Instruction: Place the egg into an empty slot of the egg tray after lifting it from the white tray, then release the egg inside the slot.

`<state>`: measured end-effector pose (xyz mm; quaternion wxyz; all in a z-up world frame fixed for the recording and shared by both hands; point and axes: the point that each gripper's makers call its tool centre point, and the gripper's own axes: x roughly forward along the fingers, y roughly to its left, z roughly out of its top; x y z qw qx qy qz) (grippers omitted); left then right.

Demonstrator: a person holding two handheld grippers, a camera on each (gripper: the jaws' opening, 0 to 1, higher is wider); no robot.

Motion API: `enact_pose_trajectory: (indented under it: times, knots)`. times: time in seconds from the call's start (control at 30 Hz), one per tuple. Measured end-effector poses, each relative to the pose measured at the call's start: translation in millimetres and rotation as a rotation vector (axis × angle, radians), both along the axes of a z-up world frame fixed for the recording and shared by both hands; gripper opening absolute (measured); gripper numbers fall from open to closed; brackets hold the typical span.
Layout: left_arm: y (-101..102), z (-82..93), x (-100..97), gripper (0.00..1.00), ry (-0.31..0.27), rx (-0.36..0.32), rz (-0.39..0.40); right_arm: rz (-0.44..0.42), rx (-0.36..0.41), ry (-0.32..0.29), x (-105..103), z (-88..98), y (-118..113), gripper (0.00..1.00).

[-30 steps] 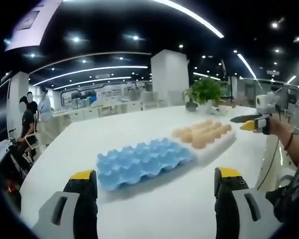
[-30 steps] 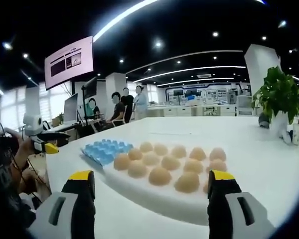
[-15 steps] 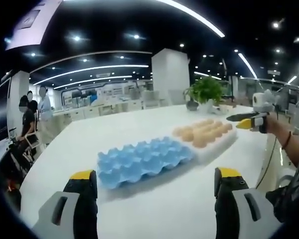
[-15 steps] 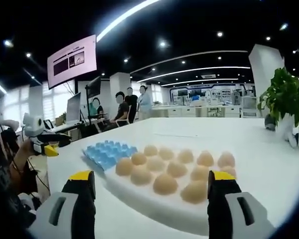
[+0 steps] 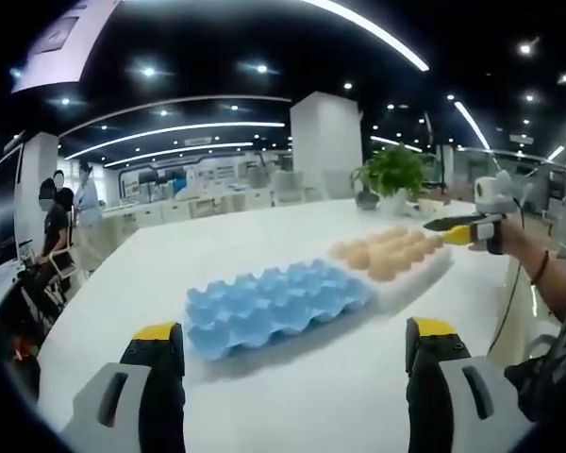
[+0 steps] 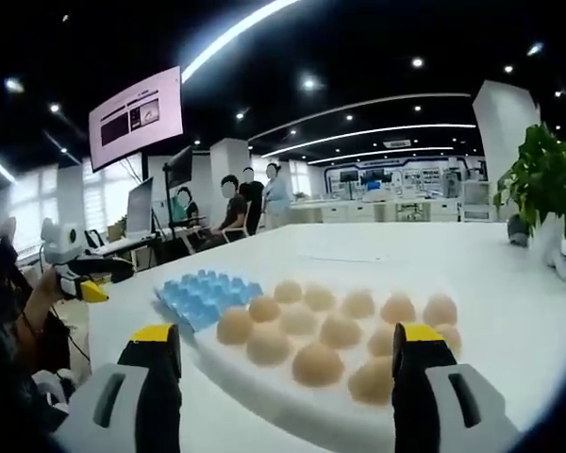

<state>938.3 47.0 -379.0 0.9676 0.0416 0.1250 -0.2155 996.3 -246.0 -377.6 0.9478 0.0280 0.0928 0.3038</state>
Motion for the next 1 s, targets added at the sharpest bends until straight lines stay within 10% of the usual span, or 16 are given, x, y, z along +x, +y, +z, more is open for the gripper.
enact_pose_trajectory:
  times: [1.0]
  knots:
    - [-2.6,3.0,13.4,1.00,0.087,0.114,-0.063,0.015,0.037,-0.013,24.7,3.9,32.7,0.94]
